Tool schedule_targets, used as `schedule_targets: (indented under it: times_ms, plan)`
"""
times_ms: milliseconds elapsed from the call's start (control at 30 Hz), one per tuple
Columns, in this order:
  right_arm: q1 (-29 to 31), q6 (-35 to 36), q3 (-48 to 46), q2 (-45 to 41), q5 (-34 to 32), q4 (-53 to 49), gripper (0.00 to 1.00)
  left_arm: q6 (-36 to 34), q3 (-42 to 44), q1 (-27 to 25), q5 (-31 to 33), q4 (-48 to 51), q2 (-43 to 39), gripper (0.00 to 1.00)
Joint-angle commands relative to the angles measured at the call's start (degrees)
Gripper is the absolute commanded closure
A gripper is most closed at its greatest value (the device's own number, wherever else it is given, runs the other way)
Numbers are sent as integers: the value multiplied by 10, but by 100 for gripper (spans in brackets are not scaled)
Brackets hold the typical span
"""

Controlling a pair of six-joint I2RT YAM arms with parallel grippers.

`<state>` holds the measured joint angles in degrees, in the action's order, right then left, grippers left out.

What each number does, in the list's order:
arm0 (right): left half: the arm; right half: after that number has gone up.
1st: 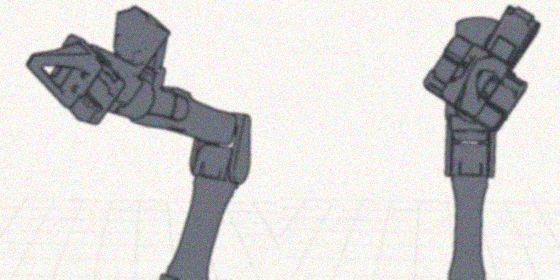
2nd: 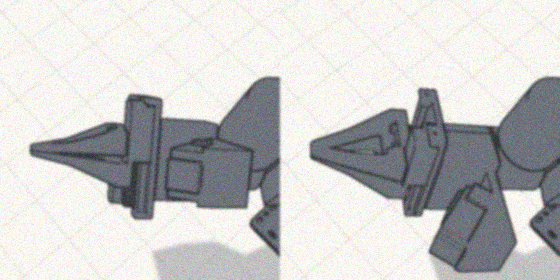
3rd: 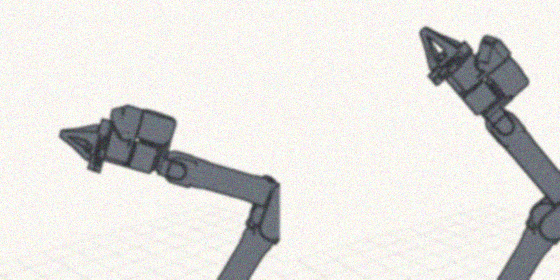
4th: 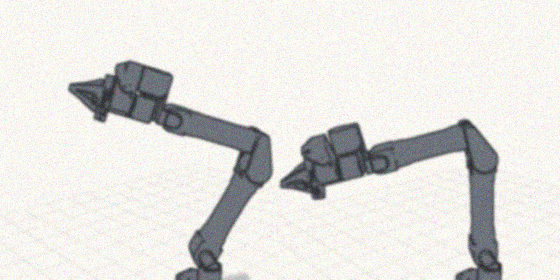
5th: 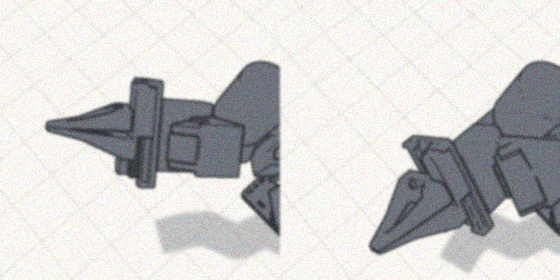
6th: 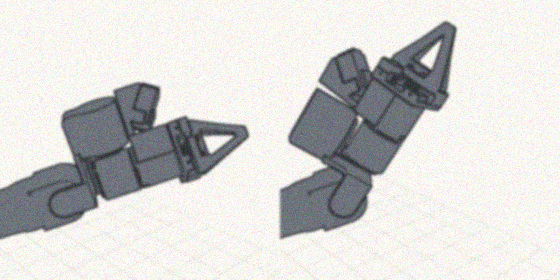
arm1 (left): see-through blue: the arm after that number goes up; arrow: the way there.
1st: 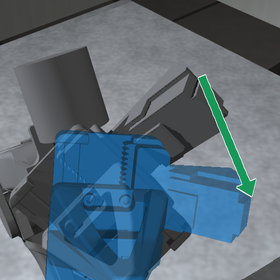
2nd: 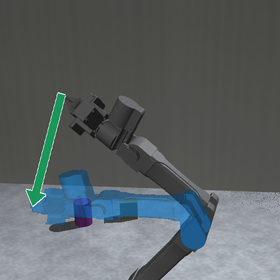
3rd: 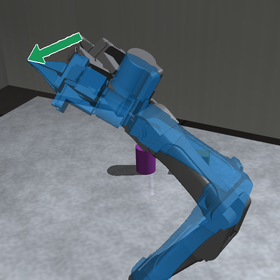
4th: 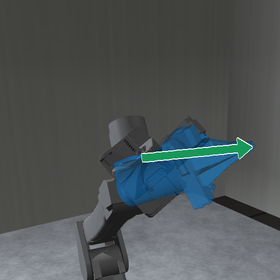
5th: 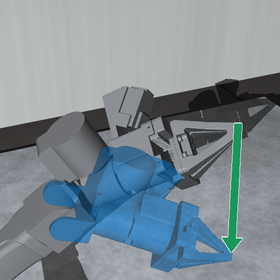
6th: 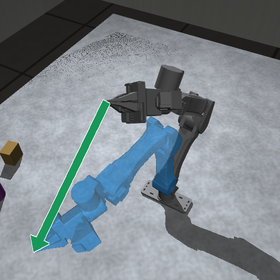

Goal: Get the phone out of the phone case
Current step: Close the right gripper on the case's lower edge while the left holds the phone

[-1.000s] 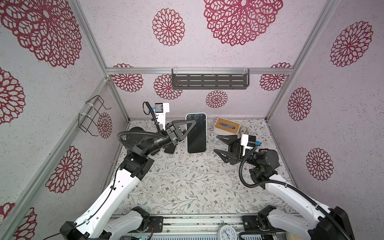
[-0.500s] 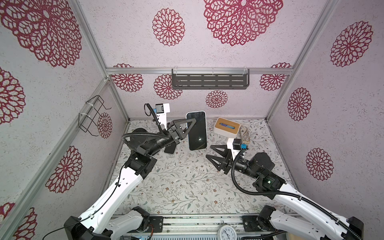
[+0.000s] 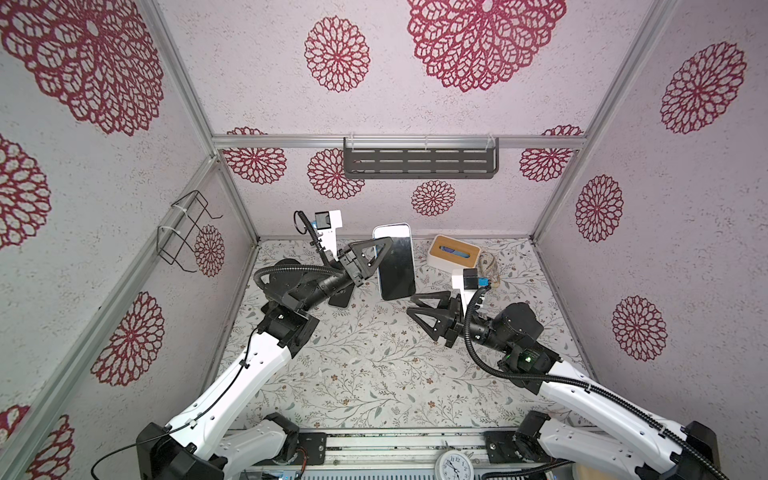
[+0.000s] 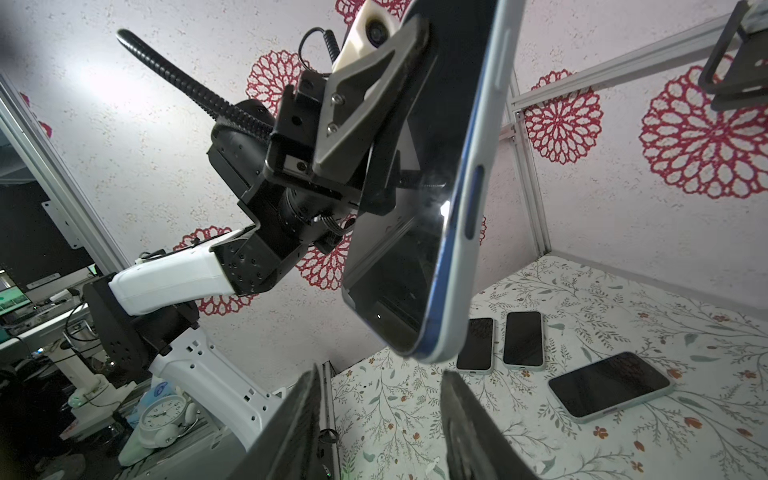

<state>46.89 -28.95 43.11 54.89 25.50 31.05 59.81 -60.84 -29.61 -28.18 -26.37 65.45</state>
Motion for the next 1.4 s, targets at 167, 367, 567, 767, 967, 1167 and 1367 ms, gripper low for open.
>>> schedule_targets:
  times_ms: [167,367,567,767,967,1167,1367]
  plan:
    - [0,-40,-4,6,-11,47,51,77,9,-3,1,-108,11,100]
    - [-20,-75,-4,22,6,80,51,80,15,-9,-3,-120,12,100]
    - [-41,-103,-9,30,22,121,51,79,21,-12,-6,-125,13,100]
    - [-47,-113,-6,38,35,133,50,80,23,-12,-8,-131,18,100]
    - [-58,-134,-11,43,49,164,50,78,28,-12,-6,-132,18,100]
    - [-63,-138,-9,50,48,167,49,78,30,-13,-11,-138,19,100]
    - [-80,-159,-8,66,47,179,50,84,33,-16,-21,-150,23,100]
